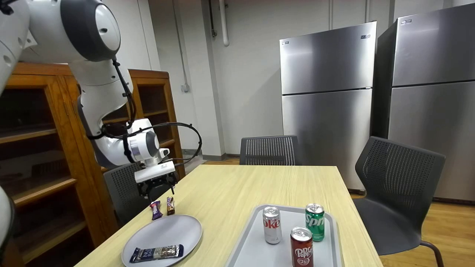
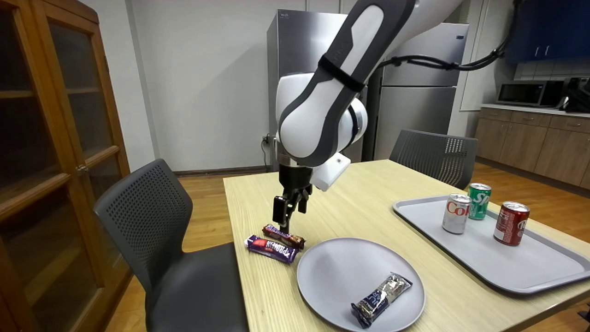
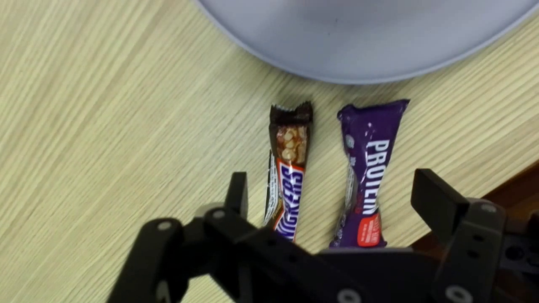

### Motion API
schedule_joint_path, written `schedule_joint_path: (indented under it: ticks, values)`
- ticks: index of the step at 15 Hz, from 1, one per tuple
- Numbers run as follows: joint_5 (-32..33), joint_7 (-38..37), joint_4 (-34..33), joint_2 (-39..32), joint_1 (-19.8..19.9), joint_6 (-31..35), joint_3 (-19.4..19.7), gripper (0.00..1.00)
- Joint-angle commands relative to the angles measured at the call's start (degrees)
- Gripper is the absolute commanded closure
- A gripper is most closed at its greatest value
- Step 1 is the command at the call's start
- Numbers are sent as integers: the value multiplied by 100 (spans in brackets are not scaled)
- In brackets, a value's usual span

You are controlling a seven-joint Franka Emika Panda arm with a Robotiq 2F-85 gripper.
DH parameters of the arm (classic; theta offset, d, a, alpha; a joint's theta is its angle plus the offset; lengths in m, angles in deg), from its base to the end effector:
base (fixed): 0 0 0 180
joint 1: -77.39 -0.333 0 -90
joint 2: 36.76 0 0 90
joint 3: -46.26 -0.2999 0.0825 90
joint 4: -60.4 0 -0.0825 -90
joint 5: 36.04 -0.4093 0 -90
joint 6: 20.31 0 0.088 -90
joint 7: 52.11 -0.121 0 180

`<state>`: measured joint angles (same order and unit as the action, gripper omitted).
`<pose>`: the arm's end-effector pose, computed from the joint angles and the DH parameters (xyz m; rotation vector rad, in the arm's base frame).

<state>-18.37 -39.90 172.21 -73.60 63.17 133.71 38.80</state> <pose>0.5806 0.2408 0.1079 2.8112 1.2424 0.1720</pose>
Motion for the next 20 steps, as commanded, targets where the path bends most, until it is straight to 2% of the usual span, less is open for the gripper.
schedule_joint_path:
  ticks: [1,8,14,17,20]
  values:
    - [-118,580,1170,862,429,144,-360,0]
    - [-214,1528,2618,1840,960,170,-709,0]
    - [-1010,2771,3369,2290,1459,61,-1103,0]
    - [-1333,3318,3550,2360,1509,-26,-1131,0]
    - [-1232,3512,3610,2324,1393,-42,-1001,0]
